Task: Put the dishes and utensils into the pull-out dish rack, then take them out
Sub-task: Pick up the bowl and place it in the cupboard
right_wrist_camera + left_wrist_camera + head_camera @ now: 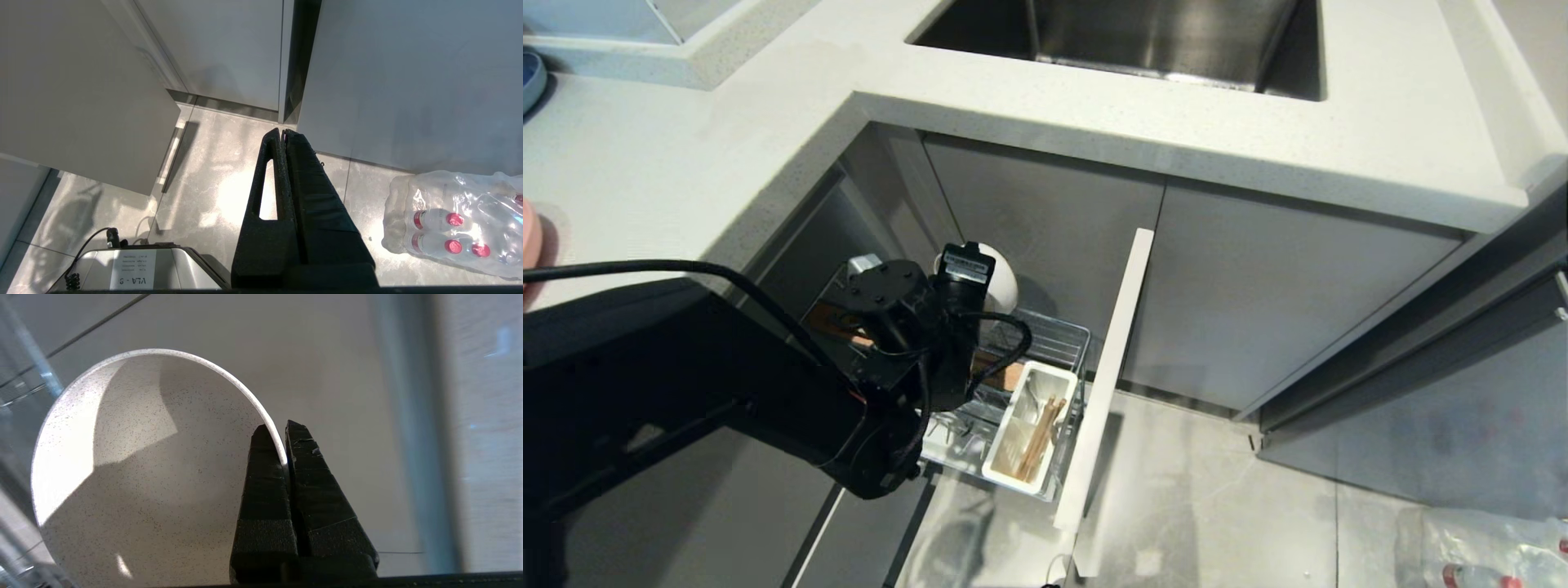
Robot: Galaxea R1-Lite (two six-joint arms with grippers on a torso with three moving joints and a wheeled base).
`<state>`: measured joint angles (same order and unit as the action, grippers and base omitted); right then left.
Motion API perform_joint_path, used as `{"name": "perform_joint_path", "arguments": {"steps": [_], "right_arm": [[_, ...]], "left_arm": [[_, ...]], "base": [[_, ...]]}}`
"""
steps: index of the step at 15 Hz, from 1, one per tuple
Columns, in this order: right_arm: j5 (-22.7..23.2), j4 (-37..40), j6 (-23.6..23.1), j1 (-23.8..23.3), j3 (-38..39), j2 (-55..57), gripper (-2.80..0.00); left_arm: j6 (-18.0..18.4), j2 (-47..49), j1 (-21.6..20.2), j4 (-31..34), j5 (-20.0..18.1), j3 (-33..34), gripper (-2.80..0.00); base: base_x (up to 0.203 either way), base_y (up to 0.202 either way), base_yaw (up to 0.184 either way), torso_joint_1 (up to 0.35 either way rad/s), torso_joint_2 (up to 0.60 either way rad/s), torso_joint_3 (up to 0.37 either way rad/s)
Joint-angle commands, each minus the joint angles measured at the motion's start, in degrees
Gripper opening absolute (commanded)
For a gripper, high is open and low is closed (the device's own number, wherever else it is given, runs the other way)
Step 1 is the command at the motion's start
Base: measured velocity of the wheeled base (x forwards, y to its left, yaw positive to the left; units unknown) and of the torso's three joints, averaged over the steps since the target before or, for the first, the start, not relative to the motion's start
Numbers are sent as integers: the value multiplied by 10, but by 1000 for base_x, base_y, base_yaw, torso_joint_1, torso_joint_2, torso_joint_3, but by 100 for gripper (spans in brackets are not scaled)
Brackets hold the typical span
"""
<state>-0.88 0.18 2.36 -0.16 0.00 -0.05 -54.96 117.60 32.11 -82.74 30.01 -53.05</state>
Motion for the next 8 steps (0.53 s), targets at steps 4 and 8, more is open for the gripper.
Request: {"name": "perform_joint_path", "arguments": {"steps": [4, 8], "right_arm": [[0, 0, 0, 0, 1, 0, -280], [0, 0, 0, 0, 1, 0, -280]], "left_arm": [[-6, 28, -6, -6, 1, -1, -280], [-11, 42, -8, -26, 0, -1, -280]], "base": [[0, 0, 0, 0, 0, 0], [0, 0, 0, 0, 0, 0]]}}
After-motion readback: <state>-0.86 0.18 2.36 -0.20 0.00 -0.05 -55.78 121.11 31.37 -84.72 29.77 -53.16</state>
